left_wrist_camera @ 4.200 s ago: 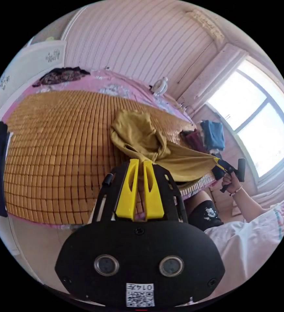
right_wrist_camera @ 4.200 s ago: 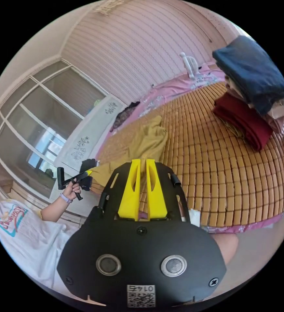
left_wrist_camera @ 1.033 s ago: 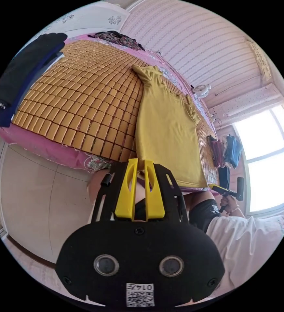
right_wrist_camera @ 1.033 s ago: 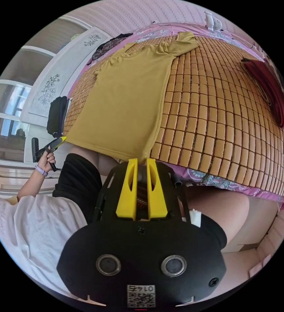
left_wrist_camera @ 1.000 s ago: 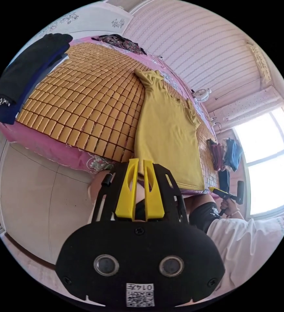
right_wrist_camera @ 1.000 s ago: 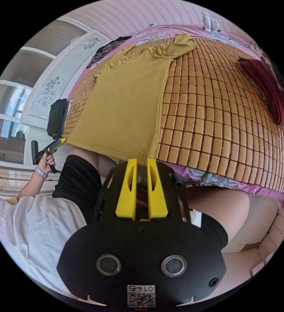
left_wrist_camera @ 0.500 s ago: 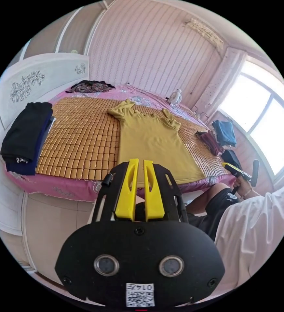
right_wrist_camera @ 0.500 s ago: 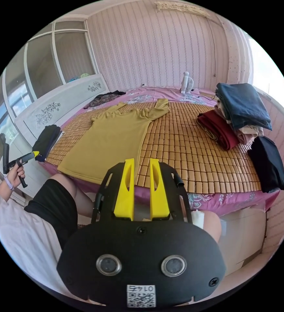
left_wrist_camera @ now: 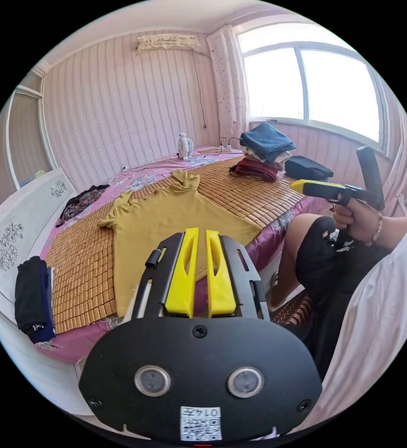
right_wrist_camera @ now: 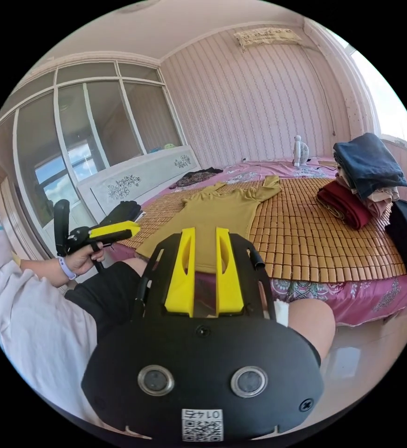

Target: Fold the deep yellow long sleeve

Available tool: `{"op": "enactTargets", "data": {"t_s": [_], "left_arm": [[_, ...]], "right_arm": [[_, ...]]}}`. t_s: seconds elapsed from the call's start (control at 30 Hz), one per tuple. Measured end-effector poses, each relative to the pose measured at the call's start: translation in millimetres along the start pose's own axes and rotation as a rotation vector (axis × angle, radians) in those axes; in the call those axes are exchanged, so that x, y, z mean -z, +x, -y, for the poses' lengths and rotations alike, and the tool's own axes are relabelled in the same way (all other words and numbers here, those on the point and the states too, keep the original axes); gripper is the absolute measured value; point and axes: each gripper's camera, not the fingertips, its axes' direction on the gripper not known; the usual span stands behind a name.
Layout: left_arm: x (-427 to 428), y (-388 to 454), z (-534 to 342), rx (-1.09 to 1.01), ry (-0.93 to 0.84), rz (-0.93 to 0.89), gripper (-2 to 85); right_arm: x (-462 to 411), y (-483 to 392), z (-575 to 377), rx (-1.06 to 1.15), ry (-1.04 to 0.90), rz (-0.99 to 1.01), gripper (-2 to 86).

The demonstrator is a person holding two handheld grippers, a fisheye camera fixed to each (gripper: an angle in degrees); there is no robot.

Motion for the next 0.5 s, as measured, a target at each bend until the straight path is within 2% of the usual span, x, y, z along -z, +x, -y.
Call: {"op": "enactTargets", "data": {"t_s": [0.17, 0.5], "left_arm": [[6.9, 32.4, 11.3, -0.031, 0.025, -0.015, 2.4], [-20.4, 24.7, 36.3, 0.055, -0.039, 0.072, 4.0]], "right_arm": [[22.3, -15.6, -12.1, 0.02, 0.12, 0.053, 2.9], [6.6, -9.5, -7.6, 0.019, 0.003, -0.085, 0.0]]}}
